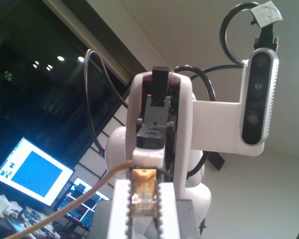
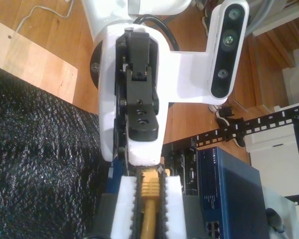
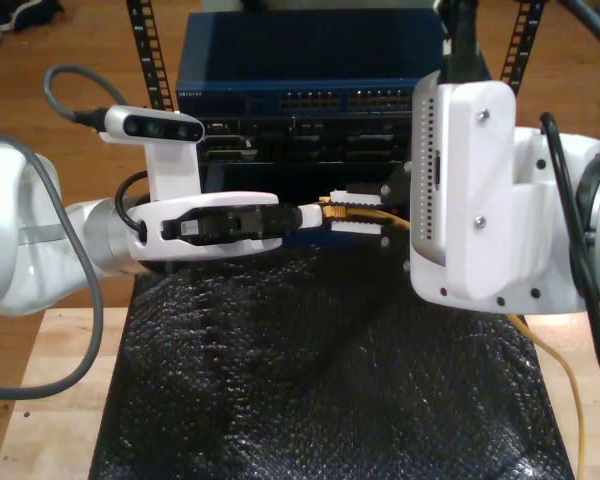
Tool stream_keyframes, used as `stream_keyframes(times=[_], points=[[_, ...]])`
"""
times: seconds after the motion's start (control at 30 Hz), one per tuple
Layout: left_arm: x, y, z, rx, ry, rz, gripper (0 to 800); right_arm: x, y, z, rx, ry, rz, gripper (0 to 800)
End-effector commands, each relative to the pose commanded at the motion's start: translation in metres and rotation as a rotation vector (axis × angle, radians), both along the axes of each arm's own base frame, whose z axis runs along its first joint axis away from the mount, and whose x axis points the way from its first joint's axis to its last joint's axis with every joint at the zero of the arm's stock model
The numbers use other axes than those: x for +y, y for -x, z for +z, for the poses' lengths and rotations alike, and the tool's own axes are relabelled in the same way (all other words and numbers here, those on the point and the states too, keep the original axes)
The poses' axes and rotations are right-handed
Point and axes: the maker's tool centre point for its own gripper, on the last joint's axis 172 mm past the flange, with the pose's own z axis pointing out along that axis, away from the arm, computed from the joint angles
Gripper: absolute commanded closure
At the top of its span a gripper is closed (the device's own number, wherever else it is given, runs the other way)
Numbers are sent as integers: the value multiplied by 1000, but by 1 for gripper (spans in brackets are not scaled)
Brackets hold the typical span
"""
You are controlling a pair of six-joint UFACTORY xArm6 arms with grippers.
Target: Grab the cable and plug it in
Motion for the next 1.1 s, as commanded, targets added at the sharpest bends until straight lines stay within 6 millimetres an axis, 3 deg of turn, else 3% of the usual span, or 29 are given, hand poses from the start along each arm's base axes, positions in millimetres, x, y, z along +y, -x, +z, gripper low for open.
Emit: stream_keyframes(times=[0.2, 0.23, 0.3, 0.5, 0.57, 0.6, 0.67, 0.7, 0.9, 1.1], points=[[0, 0, 1, -2, 1, -1, 764, 1, 1, 0, 11, -11, 1, 790], [0, 1, 1, -2, 3, -3, 711, 1, 1, 0, 11, -11, 1, 792], [1, 4, 3, 1, 14, -14, 429, 1, 0, -1, 12, -11, 1, 794], [2, 10, 7, -1, 29, -38, 302, 1, 0, -1, 12, -11, 1, 799], [2, 9, 7, 1, 29, -37, 294, 1, 0, -2, 13, -10, 1, 799], [2, 9, 7, -1, 28, -36, 260, 1, 0, -2, 13, -10, 1, 799], [2, 8, 7, -3, 28, -31, 74, 1, 0, -1, 12, -11, 1, 799], [2, 8, 7, -3, 28, -31, 37, 1, 0, -1, 12, -11, 1, 799], [2, 3, 8, -20, 14, -13, 3, 2, -3, -1, 69, -46, -36, 800], [8, -32, -13, -17, -75, 129, 2, 8, -10, -1, 111, -49, -51, 800]])
